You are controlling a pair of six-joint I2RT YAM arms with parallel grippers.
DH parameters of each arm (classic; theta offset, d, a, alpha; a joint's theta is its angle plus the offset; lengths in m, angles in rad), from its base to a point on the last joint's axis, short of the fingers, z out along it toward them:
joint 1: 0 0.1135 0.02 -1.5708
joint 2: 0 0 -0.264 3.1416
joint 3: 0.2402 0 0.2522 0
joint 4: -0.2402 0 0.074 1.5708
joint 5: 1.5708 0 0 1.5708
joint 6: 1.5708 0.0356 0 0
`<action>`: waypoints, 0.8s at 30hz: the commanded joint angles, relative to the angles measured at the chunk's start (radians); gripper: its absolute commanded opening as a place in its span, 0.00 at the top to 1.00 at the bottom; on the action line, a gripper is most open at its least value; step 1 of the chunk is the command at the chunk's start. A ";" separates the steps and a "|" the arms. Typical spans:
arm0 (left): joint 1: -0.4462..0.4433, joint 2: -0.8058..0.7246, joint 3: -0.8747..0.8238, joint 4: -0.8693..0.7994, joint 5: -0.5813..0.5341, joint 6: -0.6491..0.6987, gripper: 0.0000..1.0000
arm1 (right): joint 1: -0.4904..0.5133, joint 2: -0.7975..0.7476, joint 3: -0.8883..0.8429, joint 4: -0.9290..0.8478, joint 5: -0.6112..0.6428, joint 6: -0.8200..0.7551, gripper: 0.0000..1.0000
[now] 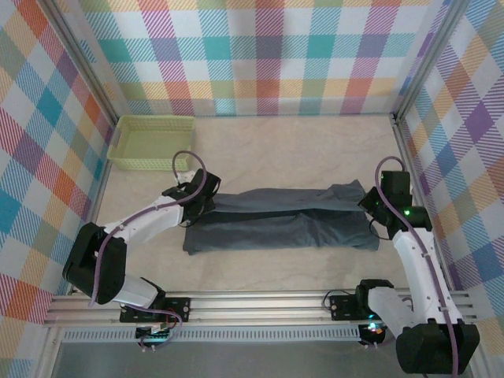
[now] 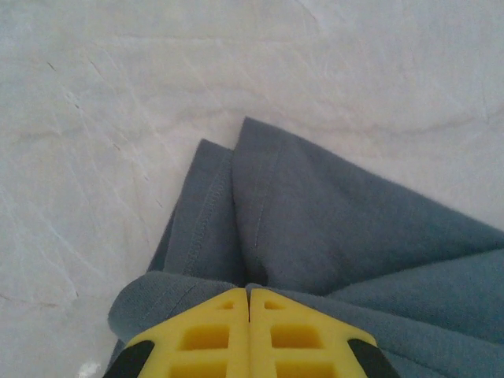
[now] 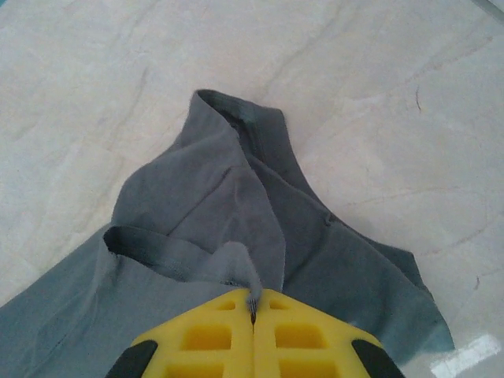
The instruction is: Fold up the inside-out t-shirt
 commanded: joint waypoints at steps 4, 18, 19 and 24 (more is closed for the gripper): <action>-0.027 -0.012 -0.046 -0.011 0.098 0.095 0.97 | -0.009 -0.064 -0.093 -0.081 -0.010 0.099 1.00; -0.052 -0.130 0.067 -0.276 -0.086 0.042 0.56 | -0.008 -0.125 -0.041 -0.141 0.066 0.112 0.44; -0.052 -0.137 0.077 -0.283 -0.094 0.038 0.53 | -0.008 -0.126 -0.029 -0.125 0.052 0.099 0.43; -0.040 -0.055 0.115 -0.307 -0.084 0.009 0.43 | 0.016 0.010 -0.015 0.035 -0.160 0.038 0.39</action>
